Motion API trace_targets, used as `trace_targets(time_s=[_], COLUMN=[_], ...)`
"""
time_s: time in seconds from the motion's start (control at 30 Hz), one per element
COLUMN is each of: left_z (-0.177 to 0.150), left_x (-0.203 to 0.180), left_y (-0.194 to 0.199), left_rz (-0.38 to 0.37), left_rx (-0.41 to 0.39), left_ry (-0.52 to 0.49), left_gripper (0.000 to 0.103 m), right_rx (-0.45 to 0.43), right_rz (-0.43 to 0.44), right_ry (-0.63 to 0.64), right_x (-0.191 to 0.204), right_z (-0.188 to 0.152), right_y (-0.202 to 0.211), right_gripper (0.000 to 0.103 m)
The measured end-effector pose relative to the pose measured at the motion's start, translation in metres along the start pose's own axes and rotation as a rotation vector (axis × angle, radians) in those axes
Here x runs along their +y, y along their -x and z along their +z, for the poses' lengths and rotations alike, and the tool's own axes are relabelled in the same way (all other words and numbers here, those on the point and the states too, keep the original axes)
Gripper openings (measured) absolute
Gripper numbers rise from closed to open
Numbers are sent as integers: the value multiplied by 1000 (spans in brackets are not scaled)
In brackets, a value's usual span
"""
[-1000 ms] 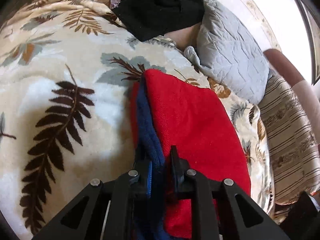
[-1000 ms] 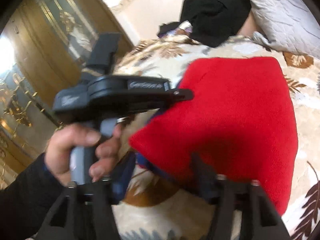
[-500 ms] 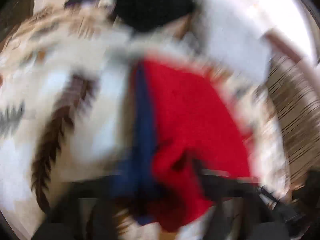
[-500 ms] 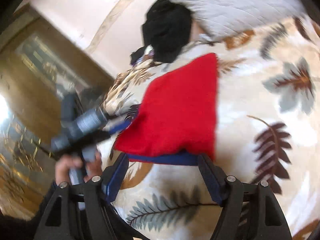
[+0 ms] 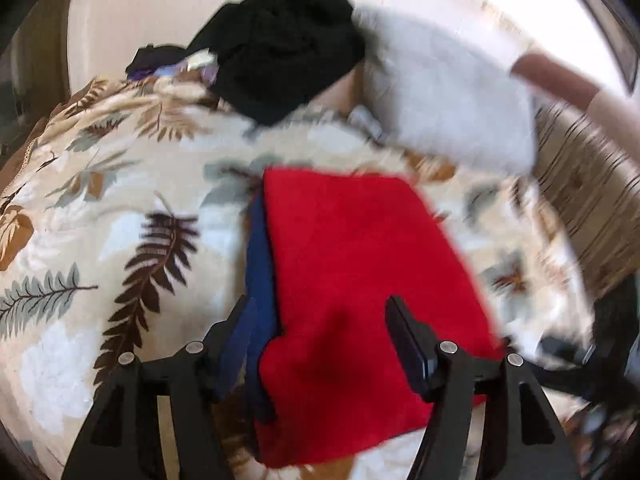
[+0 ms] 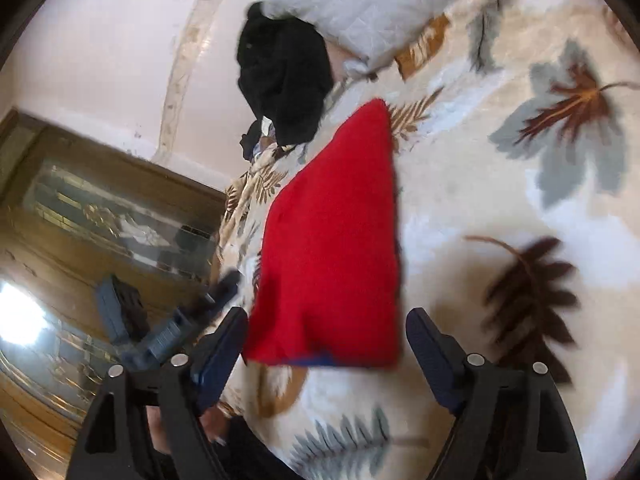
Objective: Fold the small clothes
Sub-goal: 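Press the folded red-and-blue bundle flat with both tools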
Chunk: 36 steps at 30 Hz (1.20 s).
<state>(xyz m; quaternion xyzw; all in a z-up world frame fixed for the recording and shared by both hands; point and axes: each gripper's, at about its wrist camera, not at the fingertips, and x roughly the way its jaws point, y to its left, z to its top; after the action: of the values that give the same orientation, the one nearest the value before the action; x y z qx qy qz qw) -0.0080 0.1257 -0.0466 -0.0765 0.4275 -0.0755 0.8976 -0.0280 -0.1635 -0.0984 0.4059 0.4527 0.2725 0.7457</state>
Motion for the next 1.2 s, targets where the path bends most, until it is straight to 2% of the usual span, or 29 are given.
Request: trace_targets(time_s=[0.03,0.07,0.1,0.13,0.17,0.23,0.27,0.33,0.4,0.43,0.5,0.57,0.63,0.67,0.7,0.73,0.77,0.83,1.0,1.13,1.2], left_z=[-6,-13,-16,-19,-19,-19,-20,-22,-24,-22,-20,-20,-22,-25,-28,-34,-41,-42,-43,-44,-45], left_x=[1,6,12,17,22,24,25,22,18,17,14,10,1,-3,-4,-1,9,17,15,13,14], left_y=[-21,-32,-33,-33,-33,-34,-34,-35,-34,-31,-22,-7,11,9,2,-19,-33,-30,-29,-28,-27], left_rz=[66,62,34,19,9,9,7,11,20,32,43,15,-8,27,54,86,61,27,30,38,42], left_rx=[67,104,86,85,89,89,88,83,81,82,83,46,-35,-36,-13,72,126,102,103,98,96], left_ry=[-14,-2,37,58,80,84,81,75,73,72,82,86,39,7,-11,-17,33,81,53,47,43], left_gripper=[68,69,71,72,72,72,72,72,73,73,72,71,71,72,72,73,75,76,77,78,78], right_rx=[26,69,132,142,163,145,134,136,145,132,112,80,56,48,38,37,48,54,30,-4,-69], right_rz=[18,20,-16,-84,-139,-241,-270,-314,-268,-213,-188,-159,-138,-126,-114,-111,-107,-90,-41,1,-8], right_ry=[-57,-94,-127,-68,45,179,205,223,153,116,125,144,142,139,134,125,112,108,83,103,122], right_x=[-8,-15,-21,-11,8,35,41,36,18,12,14,15,13,12,10,8,5,2,3,9,13], right_z=[6,9,10,10,8,2,0,-4,-8,-11,-16,-24,-32,-34,-37,-36,-37,-38,-43,-50,-50], right_y=[-14,-28,-46,-53,-57,-53,-52,-56,-56,-50,-36,-20,-9,-5,-2,-1,-1,4,26,61,95], right_gripper=[84,84,84,75,50,39,38,39,57,64,70,74,74,74,74,74,74,74,74,74,74])
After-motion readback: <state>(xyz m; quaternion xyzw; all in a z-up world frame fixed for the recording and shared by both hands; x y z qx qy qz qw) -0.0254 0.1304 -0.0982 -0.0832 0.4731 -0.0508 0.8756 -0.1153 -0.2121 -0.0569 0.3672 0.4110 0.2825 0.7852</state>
